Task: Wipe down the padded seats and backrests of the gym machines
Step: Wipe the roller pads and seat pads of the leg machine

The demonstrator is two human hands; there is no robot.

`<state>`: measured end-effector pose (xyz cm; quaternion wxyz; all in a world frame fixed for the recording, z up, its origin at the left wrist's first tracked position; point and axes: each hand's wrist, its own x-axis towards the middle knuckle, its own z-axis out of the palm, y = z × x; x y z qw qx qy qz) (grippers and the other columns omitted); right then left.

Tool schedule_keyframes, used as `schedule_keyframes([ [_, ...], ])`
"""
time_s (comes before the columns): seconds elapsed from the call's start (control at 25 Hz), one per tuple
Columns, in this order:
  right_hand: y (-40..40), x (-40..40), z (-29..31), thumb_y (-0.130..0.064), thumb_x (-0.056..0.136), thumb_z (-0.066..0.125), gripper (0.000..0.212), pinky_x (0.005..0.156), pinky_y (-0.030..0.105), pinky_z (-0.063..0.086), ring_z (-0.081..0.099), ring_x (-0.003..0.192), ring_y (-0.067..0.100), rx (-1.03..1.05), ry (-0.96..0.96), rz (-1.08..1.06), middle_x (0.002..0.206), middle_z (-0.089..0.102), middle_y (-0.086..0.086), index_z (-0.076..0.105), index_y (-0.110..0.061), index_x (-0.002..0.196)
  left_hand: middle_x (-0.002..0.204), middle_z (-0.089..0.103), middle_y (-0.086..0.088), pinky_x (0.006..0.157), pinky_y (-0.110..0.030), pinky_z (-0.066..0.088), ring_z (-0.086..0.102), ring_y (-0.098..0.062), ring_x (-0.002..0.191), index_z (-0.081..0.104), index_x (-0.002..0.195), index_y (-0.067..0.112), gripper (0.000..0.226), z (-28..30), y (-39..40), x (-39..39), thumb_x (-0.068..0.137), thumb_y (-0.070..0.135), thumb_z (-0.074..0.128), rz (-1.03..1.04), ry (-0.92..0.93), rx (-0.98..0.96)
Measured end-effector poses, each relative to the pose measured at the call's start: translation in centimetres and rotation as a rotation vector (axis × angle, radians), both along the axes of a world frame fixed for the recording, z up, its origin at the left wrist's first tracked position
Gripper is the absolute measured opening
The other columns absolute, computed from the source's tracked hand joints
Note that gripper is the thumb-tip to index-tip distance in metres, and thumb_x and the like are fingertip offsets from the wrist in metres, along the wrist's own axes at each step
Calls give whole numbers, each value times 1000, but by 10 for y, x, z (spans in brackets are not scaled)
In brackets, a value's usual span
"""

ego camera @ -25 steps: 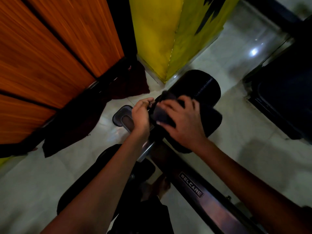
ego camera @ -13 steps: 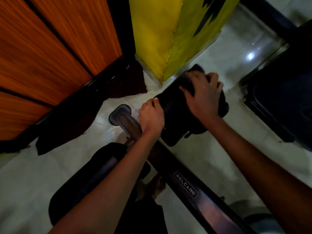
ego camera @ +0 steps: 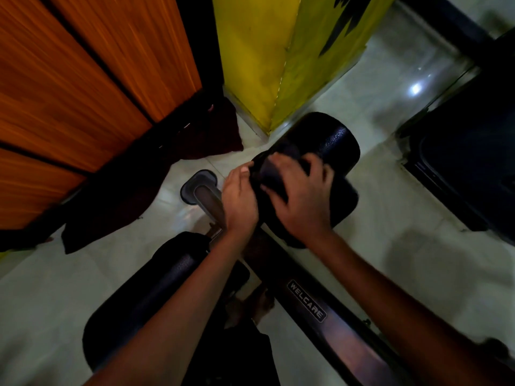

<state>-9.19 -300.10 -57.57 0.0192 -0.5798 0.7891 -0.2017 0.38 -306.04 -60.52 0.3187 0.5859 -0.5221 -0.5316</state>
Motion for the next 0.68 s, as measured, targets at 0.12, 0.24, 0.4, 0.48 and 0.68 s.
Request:
schedule_keyframes([
  [0.12,7,-9,-2,-45,83,52,51,84,40,31,39,107,26,-41,45,169,127,61,-4,59,-17,125,106,65,-7,101,-46,44,59,-25,101,65,96,20,22,4,-12,13,96,19,43,-27,67,105],
  [0.24,-19,-55,6,-47,78,62,54,85,43,36,46,104,30,-82,-95,-49,119,63,0,60,-18,124,99,66,-3,98,-36,45,58,-15,97,67,96,11,26,14,-19,9,99,11,41,8,27,127],
  [0.4,-33,-38,14,-41,77,71,49,90,42,30,46,111,36,-70,-168,-315,116,61,7,63,-16,118,96,66,0,97,-29,44,61,-14,99,67,91,11,26,14,-22,6,98,9,42,47,5,131],
  [0.48,-19,-3,8,-44,77,67,45,89,39,27,44,110,31,-78,-85,-127,117,63,2,63,-20,115,91,67,-3,93,-30,46,62,-17,96,68,90,8,25,10,-24,5,96,8,44,99,26,197],
  [0.68,14,-23,-8,-44,81,55,53,86,40,32,40,110,27,-65,139,394,135,55,-6,52,-25,130,58,64,3,57,-17,46,57,-5,48,57,77,11,31,13,-59,1,100,20,39,164,143,507],
])
